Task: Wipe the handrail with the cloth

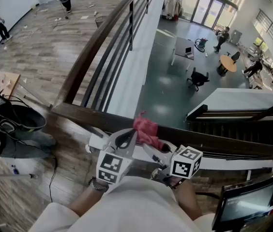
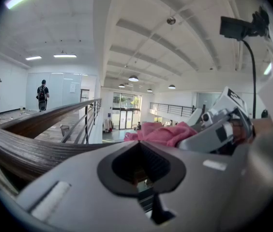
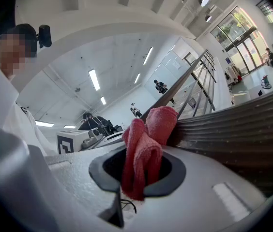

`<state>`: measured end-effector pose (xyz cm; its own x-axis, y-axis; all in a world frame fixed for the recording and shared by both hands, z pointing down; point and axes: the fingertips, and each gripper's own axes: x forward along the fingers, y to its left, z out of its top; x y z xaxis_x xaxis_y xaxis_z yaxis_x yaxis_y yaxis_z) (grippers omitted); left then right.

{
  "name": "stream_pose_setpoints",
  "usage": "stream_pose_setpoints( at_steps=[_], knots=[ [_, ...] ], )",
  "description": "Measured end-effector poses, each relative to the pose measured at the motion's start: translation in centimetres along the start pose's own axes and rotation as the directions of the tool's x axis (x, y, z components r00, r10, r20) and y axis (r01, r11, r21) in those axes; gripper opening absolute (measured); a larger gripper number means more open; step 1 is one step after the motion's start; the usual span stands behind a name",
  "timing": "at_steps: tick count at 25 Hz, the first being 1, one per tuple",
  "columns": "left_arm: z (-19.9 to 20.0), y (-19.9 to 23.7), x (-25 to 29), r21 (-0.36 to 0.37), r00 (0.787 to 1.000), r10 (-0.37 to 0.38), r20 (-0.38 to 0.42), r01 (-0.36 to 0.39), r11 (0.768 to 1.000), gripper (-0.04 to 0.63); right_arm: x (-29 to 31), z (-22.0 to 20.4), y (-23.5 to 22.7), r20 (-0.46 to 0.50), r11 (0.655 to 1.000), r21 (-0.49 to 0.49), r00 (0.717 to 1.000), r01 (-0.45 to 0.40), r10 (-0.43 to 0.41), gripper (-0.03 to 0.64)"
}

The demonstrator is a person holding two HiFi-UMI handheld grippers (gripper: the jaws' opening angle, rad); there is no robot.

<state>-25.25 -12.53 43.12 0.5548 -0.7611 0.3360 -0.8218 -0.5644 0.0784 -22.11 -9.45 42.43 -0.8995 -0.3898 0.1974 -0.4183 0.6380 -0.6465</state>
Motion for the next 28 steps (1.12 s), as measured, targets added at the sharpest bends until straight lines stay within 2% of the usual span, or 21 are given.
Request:
stream_pose_setpoints(
  at_steps=[28],
  knots=[
    [-0.9, 3.5, -1.9, -0.006, 0.997, 0.072, -0.018, -0.072, 0.997, 0.005, 3.6, -0.7, 1.0, -0.052, 0.999, -0.038, 0.998, -0.026, 0.024, 0.061]
  ],
)
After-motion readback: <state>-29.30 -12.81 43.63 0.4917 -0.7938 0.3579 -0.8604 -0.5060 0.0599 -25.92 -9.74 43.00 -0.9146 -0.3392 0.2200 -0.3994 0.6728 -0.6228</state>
